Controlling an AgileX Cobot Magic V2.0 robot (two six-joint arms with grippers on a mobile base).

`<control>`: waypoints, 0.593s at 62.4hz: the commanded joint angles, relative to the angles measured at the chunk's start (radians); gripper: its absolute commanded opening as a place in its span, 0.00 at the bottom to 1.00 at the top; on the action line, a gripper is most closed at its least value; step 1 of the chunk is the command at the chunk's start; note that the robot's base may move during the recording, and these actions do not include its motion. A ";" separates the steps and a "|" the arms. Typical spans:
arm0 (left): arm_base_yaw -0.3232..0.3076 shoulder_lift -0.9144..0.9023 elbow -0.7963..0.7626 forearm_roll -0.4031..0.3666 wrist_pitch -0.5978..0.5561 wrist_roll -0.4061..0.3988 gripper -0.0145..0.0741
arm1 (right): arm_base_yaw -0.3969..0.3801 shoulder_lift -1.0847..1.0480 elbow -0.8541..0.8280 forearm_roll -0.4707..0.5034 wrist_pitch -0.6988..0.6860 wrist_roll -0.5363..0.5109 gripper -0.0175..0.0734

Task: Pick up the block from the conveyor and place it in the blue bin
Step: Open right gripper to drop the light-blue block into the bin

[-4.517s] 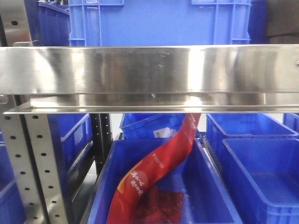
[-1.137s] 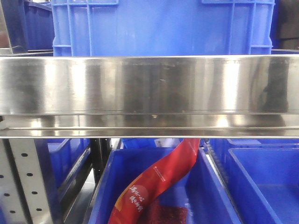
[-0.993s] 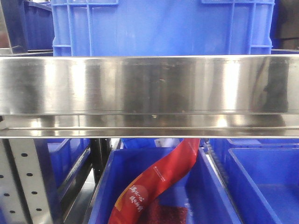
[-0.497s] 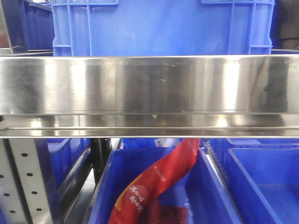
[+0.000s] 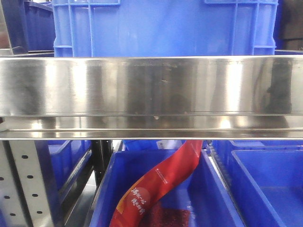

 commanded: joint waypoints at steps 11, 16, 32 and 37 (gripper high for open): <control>-0.005 -0.053 -0.009 -0.007 0.031 0.002 0.04 | 0.002 -0.074 -0.008 -0.008 0.014 -0.003 0.01; -0.005 -0.080 -0.009 -0.003 0.057 0.002 0.04 | 0.002 -0.111 -0.008 -0.008 0.075 -0.003 0.01; -0.005 -0.198 0.054 0.006 0.064 0.002 0.04 | 0.002 -0.281 0.132 -0.086 0.101 -0.003 0.01; -0.005 -0.253 0.105 0.006 0.059 0.002 0.04 | 0.002 -0.364 0.214 -0.087 0.088 -0.003 0.01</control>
